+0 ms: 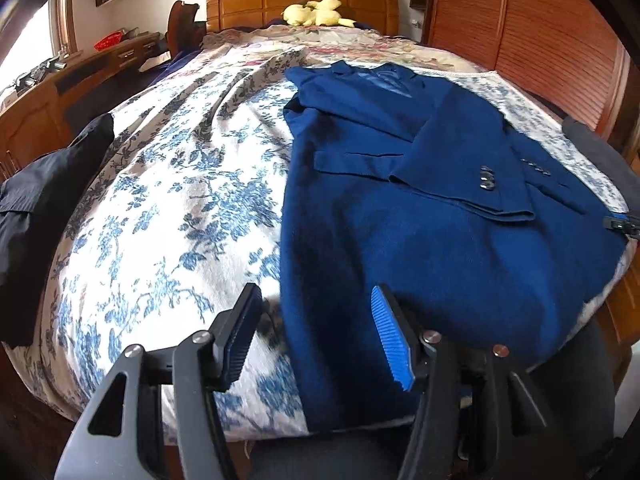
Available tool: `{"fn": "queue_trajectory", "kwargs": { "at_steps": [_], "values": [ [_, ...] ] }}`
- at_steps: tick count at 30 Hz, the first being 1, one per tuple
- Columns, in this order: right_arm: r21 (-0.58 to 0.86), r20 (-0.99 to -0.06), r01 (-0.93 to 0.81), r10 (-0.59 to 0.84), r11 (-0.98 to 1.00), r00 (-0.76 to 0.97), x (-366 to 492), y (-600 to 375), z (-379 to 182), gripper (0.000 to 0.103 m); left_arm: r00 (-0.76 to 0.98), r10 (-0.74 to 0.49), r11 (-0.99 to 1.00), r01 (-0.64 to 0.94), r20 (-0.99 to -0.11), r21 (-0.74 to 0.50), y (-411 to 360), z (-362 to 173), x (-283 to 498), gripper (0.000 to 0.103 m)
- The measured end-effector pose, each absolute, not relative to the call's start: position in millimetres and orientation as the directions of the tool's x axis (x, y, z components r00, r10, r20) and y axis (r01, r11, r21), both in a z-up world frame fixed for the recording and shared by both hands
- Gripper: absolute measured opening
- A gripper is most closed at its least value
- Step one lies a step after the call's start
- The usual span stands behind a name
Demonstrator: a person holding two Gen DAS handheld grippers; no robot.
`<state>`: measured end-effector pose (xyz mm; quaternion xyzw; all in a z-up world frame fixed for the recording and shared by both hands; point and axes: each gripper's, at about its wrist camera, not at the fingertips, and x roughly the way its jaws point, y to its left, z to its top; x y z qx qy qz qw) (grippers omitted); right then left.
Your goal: Fold large clothes
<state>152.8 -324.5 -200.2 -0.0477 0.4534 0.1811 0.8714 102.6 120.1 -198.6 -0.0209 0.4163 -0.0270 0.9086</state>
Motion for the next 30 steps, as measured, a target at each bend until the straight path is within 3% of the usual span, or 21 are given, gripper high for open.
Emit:
{"fn": "queue_trajectory", "kwargs": {
  "at_steps": [2,4,6,7,17,23,26,28,30],
  "values": [
    [0.091,-0.806,-0.359,0.280,0.929,0.521,153,-326,-200,0.047,0.657,-0.083,0.996,0.043,-0.749,-0.073,119,-198,96,0.052],
    [0.098,-0.808,-0.374,0.293,0.922,0.512,152,-324,-200,0.044,0.658,-0.085,0.996,0.047,-0.748,-0.072,118,-198,90,0.042],
    [0.115,-0.801,-0.403,0.325,0.908,0.503,149,-320,-196,0.019,0.660,-0.094,0.995,0.043,-0.746,-0.087,121,-197,84,0.035],
    [0.118,-0.793,-0.415,0.337,0.902,0.507,147,-318,-193,0.016,0.659,-0.100,0.995,0.043,-0.745,-0.095,122,-197,82,0.033],
    [0.119,-0.798,-0.427,0.342,0.897,0.496,146,-306,-192,0.015,0.657,-0.144,0.986,0.037,-0.740,-0.160,130,-200,75,0.031],
    [0.150,-0.812,-0.406,0.347,0.901,0.470,147,-315,-199,0.019,0.665,-0.172,0.980,0.038,-0.727,-0.197,132,-201,70,0.025],
    [0.174,-0.813,-0.405,0.363,0.898,0.456,148,-317,-202,0.019,0.665,-0.185,0.976,0.040,-0.723,-0.214,133,-200,70,0.004],
    [0.177,-0.811,-0.409,0.369,0.895,0.455,148,-318,-202,0.019,0.673,-0.183,0.977,0.045,-0.717,-0.206,130,-192,70,0.002],
    [0.184,-0.803,-0.420,0.382,0.889,0.457,148,-317,-198,0.009,0.696,-0.184,0.978,0.057,-0.694,-0.202,127,-177,69,0.002]
  ]
}}
